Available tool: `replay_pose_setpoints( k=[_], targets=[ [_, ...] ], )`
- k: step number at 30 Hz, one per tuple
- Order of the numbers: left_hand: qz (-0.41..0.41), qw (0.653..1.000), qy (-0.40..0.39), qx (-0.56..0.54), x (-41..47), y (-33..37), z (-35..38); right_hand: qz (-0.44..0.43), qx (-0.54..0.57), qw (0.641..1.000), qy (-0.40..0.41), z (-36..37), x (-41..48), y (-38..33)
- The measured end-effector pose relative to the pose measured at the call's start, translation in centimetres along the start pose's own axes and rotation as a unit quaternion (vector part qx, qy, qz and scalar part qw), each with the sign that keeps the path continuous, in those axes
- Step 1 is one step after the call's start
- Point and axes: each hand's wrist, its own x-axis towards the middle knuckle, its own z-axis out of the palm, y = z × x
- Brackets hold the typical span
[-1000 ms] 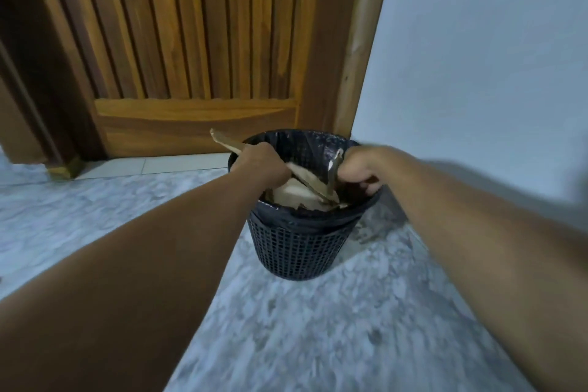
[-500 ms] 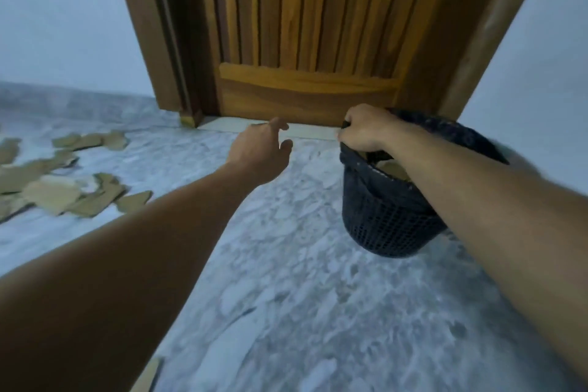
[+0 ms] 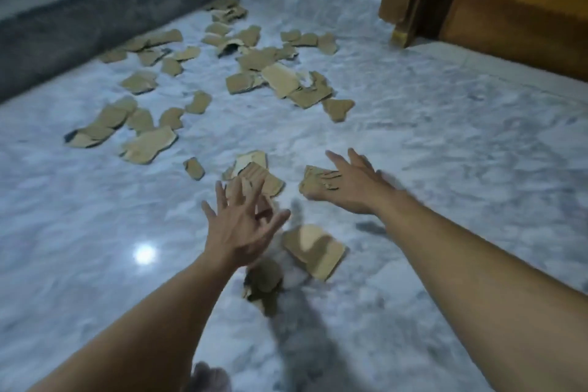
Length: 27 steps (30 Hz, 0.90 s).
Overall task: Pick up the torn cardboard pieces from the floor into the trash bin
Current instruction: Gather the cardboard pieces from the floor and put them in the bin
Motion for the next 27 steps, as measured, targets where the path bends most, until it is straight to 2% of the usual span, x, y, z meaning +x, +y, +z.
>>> replay_pose_setpoints(
  k=[3, 6, 9, 13, 18, 23, 27],
  targets=[
    [0.028, 0.994, -0.065, 0.081, -4.3, -4.0, 2.3, -0.061, -0.077, 0.991, -0.086, 5.4, 0.9, -1.3],
    [-0.001, 0.994, -0.062, 0.094, -5.3, -5.3, 4.3, -0.075, -0.175, 0.978, -0.088, 8.2, 1.4, -1.0],
    [-0.039, 0.996, -0.024, 0.077, -3.2, -4.8, 4.4, -0.076, -0.175, 0.981, -0.024, 8.5, 1.7, -1.0],
    [-0.031, 0.995, -0.037, 0.091, 1.1, -4.4, 2.7, -0.055, -0.148, 0.983, 0.092, 8.9, 2.4, -0.6],
    [0.005, 0.993, -0.084, 0.084, 6.1, -5.4, 1.1, 0.026, -0.112, 0.988, 0.104, 10.6, 3.8, -0.5],
    [0.015, 0.995, 0.023, 0.099, 9.7, -6.5, 0.2, -0.003, -0.149, 0.963, 0.225, 9.7, 8.9, -2.9],
    [0.013, 0.996, 0.061, 0.056, 13.7, -7.1, -0.2, -0.009, -0.167, 0.956, 0.243, 7.6, 14.5, -4.5]
  ],
)
